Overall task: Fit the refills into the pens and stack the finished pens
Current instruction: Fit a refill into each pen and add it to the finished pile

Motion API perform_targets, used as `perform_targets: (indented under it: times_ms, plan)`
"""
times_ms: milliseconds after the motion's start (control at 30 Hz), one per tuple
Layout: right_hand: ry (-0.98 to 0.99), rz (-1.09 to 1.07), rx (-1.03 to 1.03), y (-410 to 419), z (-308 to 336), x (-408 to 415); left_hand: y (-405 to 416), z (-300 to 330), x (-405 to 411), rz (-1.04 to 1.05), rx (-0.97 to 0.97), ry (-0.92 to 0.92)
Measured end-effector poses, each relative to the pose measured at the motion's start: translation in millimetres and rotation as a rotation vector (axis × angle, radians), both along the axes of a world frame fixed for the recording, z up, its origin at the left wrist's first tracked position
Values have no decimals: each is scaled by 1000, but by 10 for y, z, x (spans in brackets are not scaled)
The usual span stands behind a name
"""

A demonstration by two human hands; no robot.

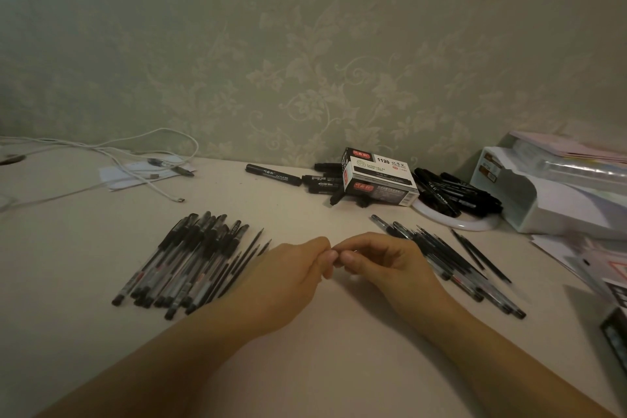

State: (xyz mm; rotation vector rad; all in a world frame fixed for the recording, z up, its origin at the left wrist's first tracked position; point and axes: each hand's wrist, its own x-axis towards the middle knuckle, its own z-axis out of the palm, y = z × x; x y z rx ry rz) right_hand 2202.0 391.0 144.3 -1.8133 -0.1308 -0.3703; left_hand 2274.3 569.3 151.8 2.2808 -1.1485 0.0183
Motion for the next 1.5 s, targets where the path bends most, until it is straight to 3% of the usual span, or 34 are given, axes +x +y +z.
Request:
perform_targets:
  times_ms: [267,533,767,1167,1333,1400,1500]
  plan:
    - [13,21,9,9,26,-22,20,-19,46,-105,-103,133]
    - [-33,19,-14,27,22,-34,62,25,58,-124,-78,179]
    - [-31,51,-89,38,0,-36,117,80,86,-155,-92,462]
    - [34,-106,22,-19,27,-11,109,61,71,-123,-98,247]
    - [-10,-270,188,-56,29,16,86,12,90,-95,-153,183]
    - [-1,-346,118,-66,25,13,76,-3,101,-74,-167,167]
    - [59,-330,-171,-12,-15,-11,66,-24,115,-55,-179,158]
